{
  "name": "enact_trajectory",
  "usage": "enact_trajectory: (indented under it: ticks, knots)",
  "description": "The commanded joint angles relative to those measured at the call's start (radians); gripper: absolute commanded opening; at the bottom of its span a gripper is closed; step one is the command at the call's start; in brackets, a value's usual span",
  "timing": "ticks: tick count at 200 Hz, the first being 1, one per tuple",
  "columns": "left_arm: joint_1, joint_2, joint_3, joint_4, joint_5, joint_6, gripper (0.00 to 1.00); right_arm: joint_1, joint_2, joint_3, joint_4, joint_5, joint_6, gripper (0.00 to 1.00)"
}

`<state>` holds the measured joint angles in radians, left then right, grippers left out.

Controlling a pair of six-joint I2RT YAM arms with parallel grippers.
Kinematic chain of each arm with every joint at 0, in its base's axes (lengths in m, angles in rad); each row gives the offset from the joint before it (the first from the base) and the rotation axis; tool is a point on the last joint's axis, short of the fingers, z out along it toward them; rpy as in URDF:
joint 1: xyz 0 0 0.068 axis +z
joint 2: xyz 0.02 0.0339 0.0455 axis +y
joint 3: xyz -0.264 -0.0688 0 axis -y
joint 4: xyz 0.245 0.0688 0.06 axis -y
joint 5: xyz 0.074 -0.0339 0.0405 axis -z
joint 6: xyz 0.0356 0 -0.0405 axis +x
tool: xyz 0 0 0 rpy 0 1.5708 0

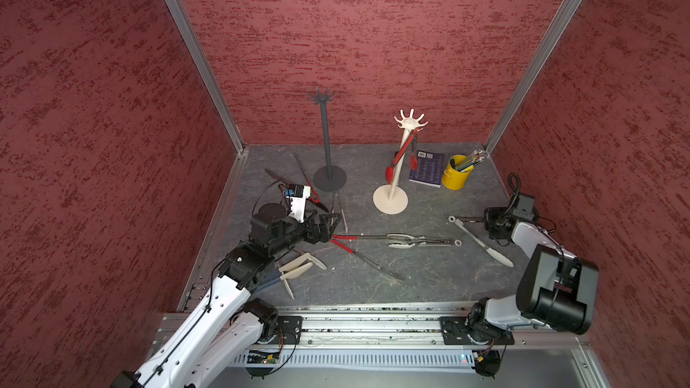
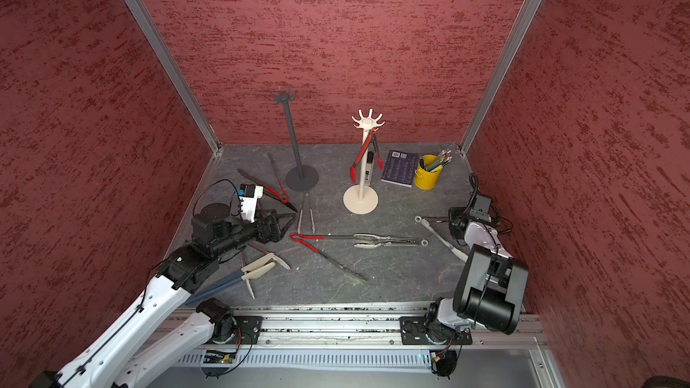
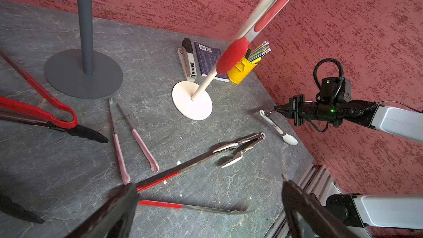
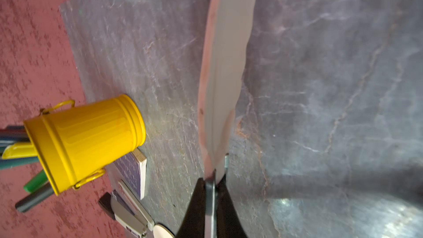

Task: Hang food tongs on kitchen utensil racks
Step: Adjust the food tongs at the center of the board.

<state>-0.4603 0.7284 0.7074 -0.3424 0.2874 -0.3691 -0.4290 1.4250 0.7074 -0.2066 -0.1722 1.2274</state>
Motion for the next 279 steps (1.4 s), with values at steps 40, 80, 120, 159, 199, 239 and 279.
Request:
enact_trajectory:
  ticks: [40, 80, 120, 159, 199, 239, 279]
  knots:
    - [0.003, 0.005, 0.007, -0.007, 0.007, 0.004, 1.0, -0.005, -0.122, -0.141, 0.074, 0.176, 0.326, 0.02]
    - [0.004, 0.01, 0.007, 0.0, 0.007, 0.002, 1.0, -0.005, -0.133, -0.144, 0.051, 0.208, 0.311, 0.25]
    - [0.004, 0.01, 0.008, -0.001, 0.009, 0.001, 1.0, -0.004, -0.125, -0.127, 0.056, 0.18, 0.247, 0.46]
    - [0.003, 0.004, 0.006, -0.003, 0.009, -0.002, 1.0, -0.004, -0.132, -0.062, 0.007, 0.14, 0.03, 0.56]
    - [0.004, 0.005, 0.004, -0.007, 0.013, 0.004, 1.0, -0.005, -0.165, -0.008, -0.074, 0.08, -0.283, 0.62]
    - [0.003, 0.011, 0.004, -0.004, 0.022, 0.008, 1.0, -0.005, -0.231, 0.006, -0.111, 0.023, -0.608, 0.65]
    - [0.003, 0.043, 0.015, 0.011, 0.046, 0.016, 1.0, 0.011, -0.247, 0.037, -0.165, -0.01, -0.876, 0.66]
